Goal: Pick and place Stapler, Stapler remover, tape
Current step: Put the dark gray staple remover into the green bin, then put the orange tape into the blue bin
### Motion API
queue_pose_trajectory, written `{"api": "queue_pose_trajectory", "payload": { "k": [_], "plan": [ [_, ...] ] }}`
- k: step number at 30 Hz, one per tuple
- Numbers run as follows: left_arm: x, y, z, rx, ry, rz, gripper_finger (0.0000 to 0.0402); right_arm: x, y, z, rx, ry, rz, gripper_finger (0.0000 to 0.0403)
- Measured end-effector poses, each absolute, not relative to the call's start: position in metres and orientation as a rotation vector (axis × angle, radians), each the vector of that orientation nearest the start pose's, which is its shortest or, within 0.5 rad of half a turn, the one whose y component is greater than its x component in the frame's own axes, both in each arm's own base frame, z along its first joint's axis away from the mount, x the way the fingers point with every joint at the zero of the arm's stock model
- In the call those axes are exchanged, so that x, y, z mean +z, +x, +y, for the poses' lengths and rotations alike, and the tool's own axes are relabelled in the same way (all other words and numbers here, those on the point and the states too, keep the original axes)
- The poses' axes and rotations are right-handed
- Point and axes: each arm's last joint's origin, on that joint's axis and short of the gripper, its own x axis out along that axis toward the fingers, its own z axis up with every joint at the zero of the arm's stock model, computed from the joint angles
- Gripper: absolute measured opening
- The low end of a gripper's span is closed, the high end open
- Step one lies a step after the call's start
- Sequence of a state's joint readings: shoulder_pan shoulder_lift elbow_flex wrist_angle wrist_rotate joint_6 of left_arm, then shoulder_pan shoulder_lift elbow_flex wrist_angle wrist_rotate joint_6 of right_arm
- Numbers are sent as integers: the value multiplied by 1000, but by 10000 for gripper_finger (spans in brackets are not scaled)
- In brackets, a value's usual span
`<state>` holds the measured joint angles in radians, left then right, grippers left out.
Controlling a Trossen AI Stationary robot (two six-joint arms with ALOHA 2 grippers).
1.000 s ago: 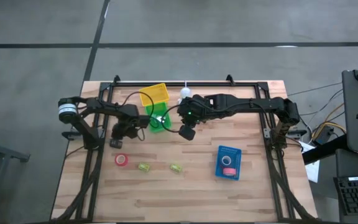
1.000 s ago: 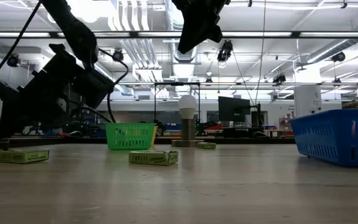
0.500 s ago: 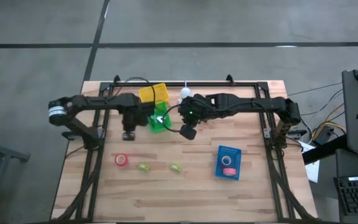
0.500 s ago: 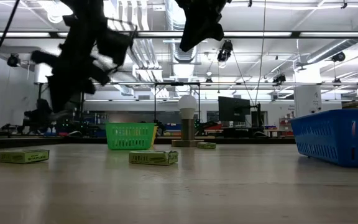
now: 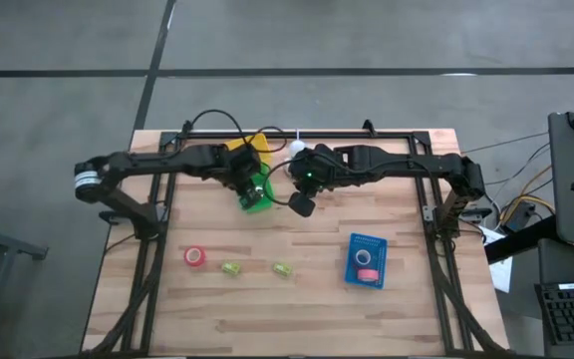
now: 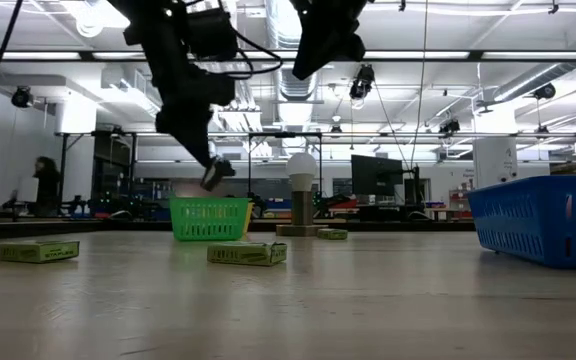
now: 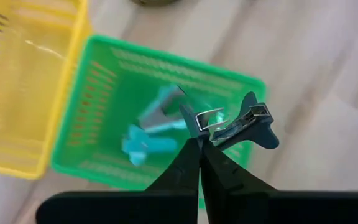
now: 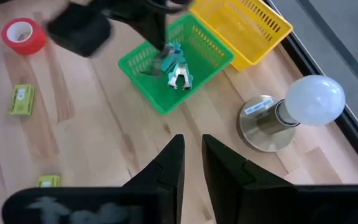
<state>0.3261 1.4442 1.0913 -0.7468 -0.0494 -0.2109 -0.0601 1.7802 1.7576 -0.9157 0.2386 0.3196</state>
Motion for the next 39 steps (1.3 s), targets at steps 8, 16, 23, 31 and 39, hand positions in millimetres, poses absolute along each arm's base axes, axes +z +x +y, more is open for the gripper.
{"api": "queue_pose_trajectory", "payload": {
  "k": [8,16,23,31,39],
  "plan": [
    [220,283,98,520,-389,1135,6,339,377,-30,-422,211,883,52],
    [212,286,100,616,-503,1117,46,339,377,-29,-406,180,890,52],
    [224,281,97,606,-555,1077,121,338,377,-29,-392,154,897,52],
    [261,242,66,359,-715,1277,166,337,376,-29,-380,125,921,52],
    [264,206,26,464,-932,1340,165,338,378,-30,-362,92,908,52]
  ]
}}
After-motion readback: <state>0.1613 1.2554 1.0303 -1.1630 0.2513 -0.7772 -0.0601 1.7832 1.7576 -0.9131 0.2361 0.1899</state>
